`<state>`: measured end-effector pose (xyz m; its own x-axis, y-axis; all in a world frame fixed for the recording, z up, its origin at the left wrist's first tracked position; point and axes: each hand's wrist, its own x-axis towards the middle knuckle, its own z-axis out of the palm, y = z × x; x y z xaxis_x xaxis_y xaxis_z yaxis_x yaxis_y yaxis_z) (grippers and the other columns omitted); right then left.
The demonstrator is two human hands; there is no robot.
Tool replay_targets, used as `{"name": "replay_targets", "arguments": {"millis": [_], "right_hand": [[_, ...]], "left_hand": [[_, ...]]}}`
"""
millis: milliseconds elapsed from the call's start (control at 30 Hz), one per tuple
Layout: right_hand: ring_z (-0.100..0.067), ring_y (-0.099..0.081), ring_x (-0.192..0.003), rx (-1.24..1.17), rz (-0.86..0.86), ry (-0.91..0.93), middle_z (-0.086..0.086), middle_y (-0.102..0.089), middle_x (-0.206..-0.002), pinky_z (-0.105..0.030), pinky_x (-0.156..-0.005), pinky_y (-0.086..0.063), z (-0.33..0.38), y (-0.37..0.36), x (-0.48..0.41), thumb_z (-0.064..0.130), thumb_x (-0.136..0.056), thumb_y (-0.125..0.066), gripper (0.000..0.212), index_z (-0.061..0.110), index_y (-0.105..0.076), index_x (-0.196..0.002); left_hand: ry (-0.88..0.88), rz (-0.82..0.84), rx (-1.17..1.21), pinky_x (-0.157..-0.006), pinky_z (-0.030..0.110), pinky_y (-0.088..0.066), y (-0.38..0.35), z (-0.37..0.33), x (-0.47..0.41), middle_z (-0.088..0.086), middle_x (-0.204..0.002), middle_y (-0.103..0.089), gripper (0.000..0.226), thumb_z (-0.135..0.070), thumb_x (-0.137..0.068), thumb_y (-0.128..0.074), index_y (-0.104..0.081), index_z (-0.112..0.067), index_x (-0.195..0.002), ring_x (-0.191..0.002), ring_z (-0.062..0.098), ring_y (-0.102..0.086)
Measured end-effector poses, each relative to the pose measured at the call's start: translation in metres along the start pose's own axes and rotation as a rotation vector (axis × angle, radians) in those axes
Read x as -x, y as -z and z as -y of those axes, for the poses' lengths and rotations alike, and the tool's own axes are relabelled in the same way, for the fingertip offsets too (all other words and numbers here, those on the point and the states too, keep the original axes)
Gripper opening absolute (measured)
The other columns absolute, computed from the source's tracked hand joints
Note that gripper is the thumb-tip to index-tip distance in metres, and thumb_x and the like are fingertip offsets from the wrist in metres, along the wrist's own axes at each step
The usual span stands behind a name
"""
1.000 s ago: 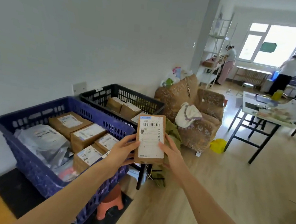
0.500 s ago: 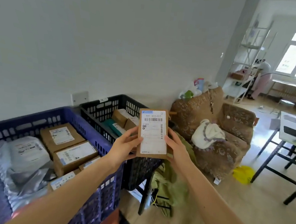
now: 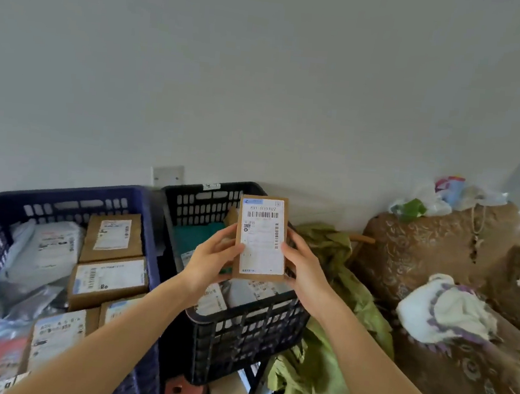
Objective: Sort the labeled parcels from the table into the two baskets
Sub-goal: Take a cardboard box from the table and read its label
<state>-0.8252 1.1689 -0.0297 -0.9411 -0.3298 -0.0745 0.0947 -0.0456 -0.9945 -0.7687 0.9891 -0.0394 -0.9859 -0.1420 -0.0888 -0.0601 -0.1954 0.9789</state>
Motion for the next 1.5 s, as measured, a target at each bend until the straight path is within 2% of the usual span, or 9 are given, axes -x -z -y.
{"name": "replay_targets", "arguments": {"millis": [267, 467, 767, 900, 1000, 1167, 1300, 1400, 1500], "right_hand": [[-0.009, -0.058, -0.106, 0.088, 0.13, -0.06, 0.007, -0.058, -0.131, -0.024, -0.071, -0.053, -0.024, 0.011, -0.076, 0.033, -0.098, -0.051, 0.042, 0.036, -0.042, -0.138], [-0.013, -0.057, -0.107, 0.148, 0.172, -0.115, 0.005, -0.057, -0.127, -0.031, -0.08, -0.053, -0.036, 0.012, -0.13, 0.025, -0.1, -0.048, 0.034, 0.035, -0.043, -0.132], [-0.007, -0.059, -0.102, 0.366, 0.205, -0.129, -0.001, -0.055, -0.134, -0.027, -0.084, -0.054, -0.078, 0.003, -0.201, 0.017, -0.1, -0.046, 0.041, 0.022, -0.043, -0.14], [-0.023, -0.057, -0.119, 0.326, 0.222, -0.211, -0.009, -0.055, -0.135, -0.045, -0.097, -0.051, -0.097, 0.002, -0.209, 0.011, -0.099, -0.048, 0.041, 0.016, -0.044, -0.14], [-0.024, -0.056, -0.12, 0.377, 0.234, -0.223, -0.01, -0.056, -0.134, -0.044, -0.098, -0.05, -0.105, 0.004, -0.215, 0.009, -0.097, -0.05, 0.043, 0.014, -0.044, -0.139], [-0.022, -0.051, -0.126, 0.593, 0.278, -0.143, -0.008, -0.054, -0.136, -0.031, -0.095, -0.047, -0.11, 0.008, -0.229, 0.006, -0.094, -0.056, 0.046, 0.012, -0.046, -0.139], [-0.019, -0.052, -0.123, 0.724, 0.265, -0.054, -0.007, -0.057, -0.134, -0.015, -0.084, -0.041, -0.116, 0.011, -0.237, 0.008, -0.092, -0.059, 0.045, 0.012, -0.049, -0.136], [-0.015, -0.056, -0.115, 0.809, 0.28, 0.021, -0.004, -0.06, -0.129, -0.007, -0.076, -0.039, -0.121, 0.013, -0.24, 0.012, -0.092, -0.061, 0.044, 0.014, -0.05, -0.135], [-0.015, -0.05, -0.122, 0.924, 0.289, 0.12, -0.001, -0.054, -0.135, -0.028, -0.097, -0.046, -0.126, 0.015, -0.241, 0.017, -0.094, -0.057, 0.047, 0.019, -0.044, -0.139]], "left_hand": [[0.051, -0.16, -0.064, -0.057, 0.02, -0.054, 0.005, 0.008, -0.054, -0.005, -0.112, -0.067, 0.041, -0.017, -0.093, -0.059, -0.05, -0.039, -0.126, -0.097, 0.014, -0.067], [0.112, -0.237, -0.135, -0.072, 0.033, -0.056, 0.015, 0.022, -0.106, -0.003, -0.115, -0.067, 0.048, -0.017, -0.093, -0.06, -0.047, -0.037, -0.135, -0.103, 0.018, -0.065], [0.25, -0.341, -0.178, -0.048, 0.02, -0.052, 0.038, 0.067, -0.158, -0.01, -0.096, -0.067, 0.059, -0.013, -0.094, -0.058, -0.036, -0.039, -0.143, -0.084, 0.009, -0.067], [0.277, -0.345, -0.251, -0.047, 0.012, -0.048, 0.041, 0.079, -0.167, -0.013, -0.097, -0.059, 0.063, -0.01, -0.094, -0.056, -0.031, -0.033, -0.147, -0.081, 0.001, -0.061], [0.311, -0.358, -0.271, -0.053, 0.017, -0.051, 0.04, 0.085, -0.172, -0.007, -0.109, -0.055, 0.063, -0.009, -0.095, -0.055, -0.029, -0.031, -0.148, -0.083, 0.003, -0.059], [0.395, -0.438, -0.186, -0.054, 0.029, -0.055, 0.03, 0.101, -0.175, -0.007, -0.096, -0.063, 0.064, -0.009, -0.095, -0.055, -0.028, -0.034, -0.148, -0.083, 0.013, -0.065], [0.389, -0.465, -0.167, -0.08, 0.048, -0.057, 0.026, 0.109, -0.182, -0.006, -0.095, -0.058, 0.067, -0.005, -0.094, -0.055, -0.027, -0.033, -0.149, -0.091, 0.021, -0.062], [0.378, -0.479, -0.216, -0.073, 0.038, -0.058, 0.024, 0.113, -0.185, 0.001, -0.104, -0.058, 0.067, -0.003, -0.094, -0.053, -0.025, -0.028, -0.15, -0.089, 0.018, -0.06], [0.346, -0.482, -0.305, -0.066, 0.023, -0.054, 0.022, 0.115, -0.186, 0.007, -0.123, -0.061, 0.066, -0.005, -0.094, -0.055, -0.026, -0.028, -0.149, -0.096, 0.016, -0.061]]}}
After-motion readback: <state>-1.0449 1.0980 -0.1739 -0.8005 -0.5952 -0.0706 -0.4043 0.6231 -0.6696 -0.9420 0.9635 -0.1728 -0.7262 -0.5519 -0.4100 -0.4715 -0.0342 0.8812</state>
